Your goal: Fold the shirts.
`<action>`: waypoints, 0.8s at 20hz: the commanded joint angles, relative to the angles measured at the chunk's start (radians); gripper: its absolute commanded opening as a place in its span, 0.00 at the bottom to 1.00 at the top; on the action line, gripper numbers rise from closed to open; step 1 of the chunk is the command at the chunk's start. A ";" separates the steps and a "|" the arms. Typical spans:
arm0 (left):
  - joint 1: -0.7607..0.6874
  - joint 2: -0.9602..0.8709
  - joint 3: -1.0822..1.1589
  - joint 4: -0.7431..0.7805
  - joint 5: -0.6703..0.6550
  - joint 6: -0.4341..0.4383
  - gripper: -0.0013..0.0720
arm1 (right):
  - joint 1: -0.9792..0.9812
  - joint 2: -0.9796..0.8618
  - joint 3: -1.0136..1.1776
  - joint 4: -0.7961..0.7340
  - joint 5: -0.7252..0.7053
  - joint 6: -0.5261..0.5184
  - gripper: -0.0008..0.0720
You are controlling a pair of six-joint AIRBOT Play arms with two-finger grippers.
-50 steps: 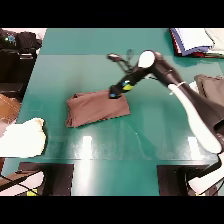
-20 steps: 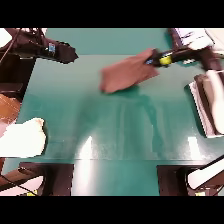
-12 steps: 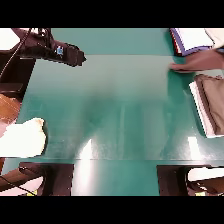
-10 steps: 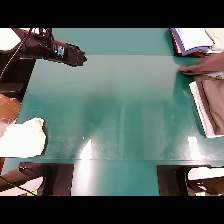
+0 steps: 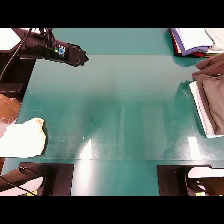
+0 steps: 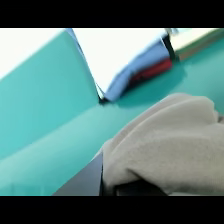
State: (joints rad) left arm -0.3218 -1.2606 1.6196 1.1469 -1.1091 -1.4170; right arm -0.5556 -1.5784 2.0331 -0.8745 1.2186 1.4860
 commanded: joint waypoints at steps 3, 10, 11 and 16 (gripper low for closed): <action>0.000 0.000 0.000 -0.002 -0.003 0.003 0.05 | -0.051 0.140 -0.104 0.007 0.004 -0.003 0.03; 0.000 0.000 0.000 -0.002 -0.007 0.004 0.05 | -0.143 0.323 -0.395 -0.189 0.168 -0.029 0.03; 0.000 0.000 0.000 -0.002 -0.008 0.004 0.05 | -0.144 0.347 -0.450 -0.267 0.192 -0.029 0.03; 0.000 0.000 0.000 -0.002 -0.009 0.004 0.05 | -0.146 0.445 -0.732 -0.486 0.192 -0.027 0.14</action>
State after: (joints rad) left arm -0.3218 -1.2606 1.6196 1.1446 -1.1175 -1.4139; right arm -0.6968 -1.1866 1.4467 -1.2163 1.3907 1.4597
